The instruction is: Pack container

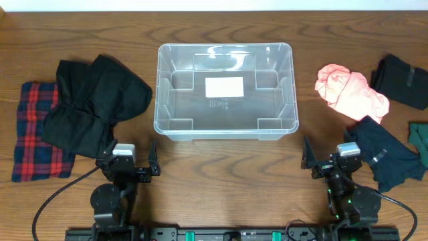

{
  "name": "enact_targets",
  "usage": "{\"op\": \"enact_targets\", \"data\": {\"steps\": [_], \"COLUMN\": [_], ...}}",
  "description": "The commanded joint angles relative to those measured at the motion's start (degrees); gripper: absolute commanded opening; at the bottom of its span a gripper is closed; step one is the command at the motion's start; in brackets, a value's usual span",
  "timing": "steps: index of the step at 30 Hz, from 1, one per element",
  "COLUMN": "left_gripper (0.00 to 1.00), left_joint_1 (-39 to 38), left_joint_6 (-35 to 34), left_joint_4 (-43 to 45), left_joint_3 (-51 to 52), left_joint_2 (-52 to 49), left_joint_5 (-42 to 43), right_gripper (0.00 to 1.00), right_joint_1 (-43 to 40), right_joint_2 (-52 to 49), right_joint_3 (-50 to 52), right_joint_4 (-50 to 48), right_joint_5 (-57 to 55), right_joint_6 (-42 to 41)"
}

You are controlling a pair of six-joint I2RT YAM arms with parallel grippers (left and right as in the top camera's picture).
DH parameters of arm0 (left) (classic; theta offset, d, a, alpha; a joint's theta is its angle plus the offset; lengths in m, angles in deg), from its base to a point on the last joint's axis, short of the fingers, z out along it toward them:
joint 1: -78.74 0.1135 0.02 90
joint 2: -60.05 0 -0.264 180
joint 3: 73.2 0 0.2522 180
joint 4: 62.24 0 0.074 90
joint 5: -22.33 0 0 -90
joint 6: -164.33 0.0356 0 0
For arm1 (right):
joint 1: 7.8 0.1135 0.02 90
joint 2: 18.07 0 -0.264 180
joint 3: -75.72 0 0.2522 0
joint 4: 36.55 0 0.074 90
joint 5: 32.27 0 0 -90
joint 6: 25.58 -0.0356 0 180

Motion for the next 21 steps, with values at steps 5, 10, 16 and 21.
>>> {"op": "enact_targets", "data": {"steps": [5,10,16,21], "left_gripper": [0.98,0.98,0.98,0.98], "left_joint_1": [-0.2,-0.2,-0.2,-0.2], "left_joint_6": [-5.8,-9.6,-12.0,-12.1], "left_joint_4": [1.1,2.1,-3.0,-14.7], "left_joint_3": [0.7,-3.9,-18.1,-37.3], "left_joint_2": [0.4,-2.3,-19.5,-41.2], "left_joint_5": [1.9,-2.9,-3.7,-3.5], "right_gripper": [0.99,0.99,0.99,0.99], "right_joint_1": [0.4,0.4,0.4,0.4], "right_joint_2": [0.2,0.2,0.2,0.2], "right_joint_3": [0.2,0.2,0.2,0.2], "right_joint_4": [0.2,0.2,0.2,0.2], "right_joint_5": [-0.3,-0.3,-0.3,-0.3], "right_joint_6": [0.5,0.5,0.5,0.5]}}
